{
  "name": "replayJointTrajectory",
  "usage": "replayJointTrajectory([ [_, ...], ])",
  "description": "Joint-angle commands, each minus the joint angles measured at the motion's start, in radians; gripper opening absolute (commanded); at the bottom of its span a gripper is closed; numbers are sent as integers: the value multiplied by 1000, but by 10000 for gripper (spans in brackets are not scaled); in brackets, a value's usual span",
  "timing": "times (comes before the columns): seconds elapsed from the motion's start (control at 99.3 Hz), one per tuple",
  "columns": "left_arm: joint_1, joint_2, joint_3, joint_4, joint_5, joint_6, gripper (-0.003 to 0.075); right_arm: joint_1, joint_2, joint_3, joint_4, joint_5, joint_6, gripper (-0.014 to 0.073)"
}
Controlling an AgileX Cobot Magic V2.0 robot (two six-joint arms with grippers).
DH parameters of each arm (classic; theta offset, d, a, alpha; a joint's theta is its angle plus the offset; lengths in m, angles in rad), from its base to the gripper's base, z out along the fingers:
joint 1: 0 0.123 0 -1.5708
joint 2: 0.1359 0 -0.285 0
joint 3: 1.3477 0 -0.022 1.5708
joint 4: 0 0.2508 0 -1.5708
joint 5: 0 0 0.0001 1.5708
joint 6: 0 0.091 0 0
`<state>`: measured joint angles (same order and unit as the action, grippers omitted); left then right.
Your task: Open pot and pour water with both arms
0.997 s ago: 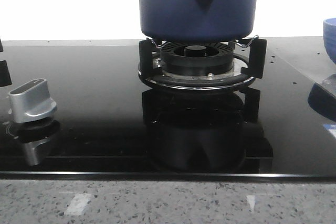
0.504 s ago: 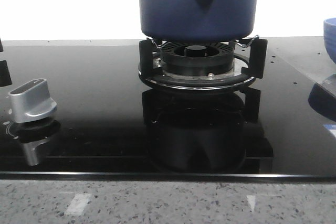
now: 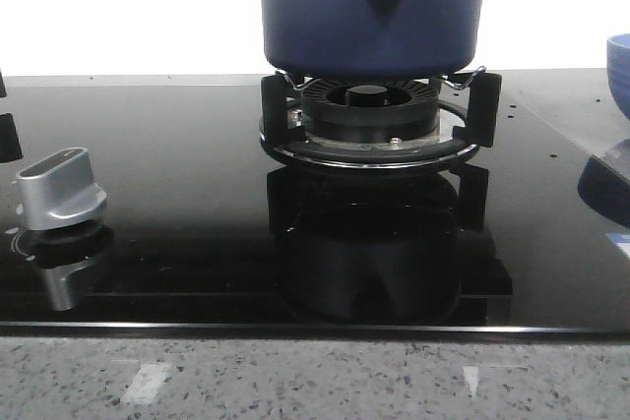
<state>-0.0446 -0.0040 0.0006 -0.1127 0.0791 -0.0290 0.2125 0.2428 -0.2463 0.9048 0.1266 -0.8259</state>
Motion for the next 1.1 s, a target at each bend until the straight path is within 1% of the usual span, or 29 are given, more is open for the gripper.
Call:
replayJointTrajectory([
  [0.0, 1, -28, 32, -9, -69, -8, -20, 0, 6, -28, 6, -52, -10, -46],
  [0.644, 1, -28, 32, -9, -69, -8, -20, 0, 6, -28, 6, -52, -10, -46],
  [0.715, 1, -28, 32, -9, -69, -8, -20, 0, 6, -28, -14, -108, -5, -46],
  [0.755, 1, -28, 32, -9, -69, -8, -20, -2, 6, -24, -69, -139, 39, -46],
  [0.785, 1, -28, 32, -9, -69, -8, -20, -4, 6, -19, -137, -166, 142, -46],
  [0.826, 1, -28, 32, -9, -69, -8, -20, -12, 6, -8, -310, -205, 283, -46],
  [0.836, 1, -28, 32, -9, -69, -8, -20, -16, 6, -5, -376, -212, 346, -46],
  [0.846, 1, -28, 32, -9, -69, -8, -20, -18, 6, -3, -408, -222, 379, -46],
  [0.856, 1, -28, 32, -9, -69, -8, -20, -24, 6, 0, -441, -227, 441, -46],
  [0.866, 1, -28, 32, -9, -69, -8, -20, -28, 6, 5, -503, -237, 470, -46],
  [0.876, 1, -28, 32, -9, -69, -8, -20, -32, 6, 8, -532, -240, 524, -46],
  [0.886, 1, -28, 32, -9, -69, -8, -20, -39, 6, 14, -584, -244, 549, -46],
  [0.906, 1, -28, 32, -9, -69, -8, -20, -53, 6, 22, -644, -251, 609, -46],
  [0.937, 1, -28, 32, -9, -69, -8, -20, -78, 6, 36, -695, -246, 671, -46],
  [0.977, 1, -28, 32, -9, -69, -8, -20, -106, 6, 49, -704, -225, 695, -46],
  [1.037, 1, -28, 32, -9, -69, -8, -20, -149, 4, 72, -714, -181, 695, -46],
  [1.088, 1, -28, 32, -9, -69, -8, -20, -181, 2, 98, -750, -185, 702, -46],
])
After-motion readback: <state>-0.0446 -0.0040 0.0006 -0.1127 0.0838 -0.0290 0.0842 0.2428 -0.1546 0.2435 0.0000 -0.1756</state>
